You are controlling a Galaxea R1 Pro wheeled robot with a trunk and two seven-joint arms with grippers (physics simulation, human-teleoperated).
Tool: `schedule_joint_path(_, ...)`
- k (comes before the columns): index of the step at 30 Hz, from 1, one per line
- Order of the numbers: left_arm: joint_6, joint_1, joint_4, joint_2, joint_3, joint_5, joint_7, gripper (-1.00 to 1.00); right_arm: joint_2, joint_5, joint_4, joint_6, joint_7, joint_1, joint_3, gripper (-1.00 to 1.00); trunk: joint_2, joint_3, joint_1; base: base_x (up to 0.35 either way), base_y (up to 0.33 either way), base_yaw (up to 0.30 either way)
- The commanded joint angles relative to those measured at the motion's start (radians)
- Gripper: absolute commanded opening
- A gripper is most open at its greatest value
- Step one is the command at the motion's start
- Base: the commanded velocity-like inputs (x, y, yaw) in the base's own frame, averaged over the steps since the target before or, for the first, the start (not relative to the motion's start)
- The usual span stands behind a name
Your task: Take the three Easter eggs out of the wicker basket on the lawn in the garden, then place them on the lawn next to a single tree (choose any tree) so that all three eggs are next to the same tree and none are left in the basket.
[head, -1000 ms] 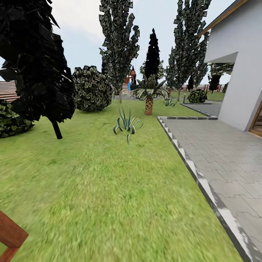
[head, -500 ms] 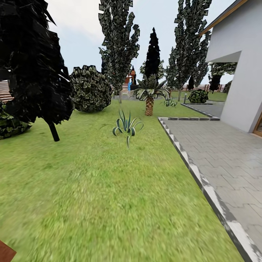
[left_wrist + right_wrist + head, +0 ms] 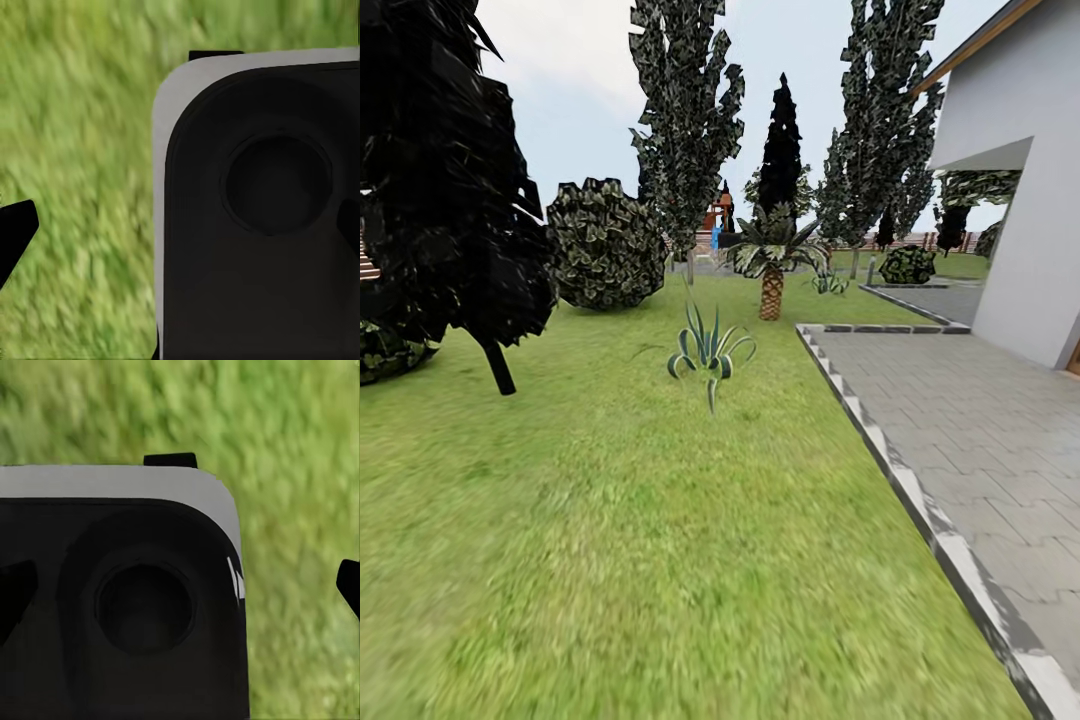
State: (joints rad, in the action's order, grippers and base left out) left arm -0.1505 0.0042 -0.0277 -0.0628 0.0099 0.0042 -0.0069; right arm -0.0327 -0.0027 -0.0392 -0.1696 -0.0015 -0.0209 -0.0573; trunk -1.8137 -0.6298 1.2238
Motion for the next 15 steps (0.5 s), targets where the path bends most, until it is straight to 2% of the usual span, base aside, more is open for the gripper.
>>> schedule_joint_path(1, -0.001, 0.000, -0.001, 0.000, 0.001, 0.000, -0.001, 1.00, 0.002, 0.000, 0.001, -0.004, 0.000, -0.001, -0.006, 1.00, 0.000, -0.001, 0.001, 0.332, 0.000, 0.000)
schedule_joint_path(15, -0.001, 0.000, -0.001, 0.000, 0.001, 0.000, -0.001, 1.00, 0.007, 0.001, 0.001, -0.004, 0.000, -0.001, -0.005, 1.00, 0.000, -0.001, 0.001, 0.332, 0.037, 0.000)
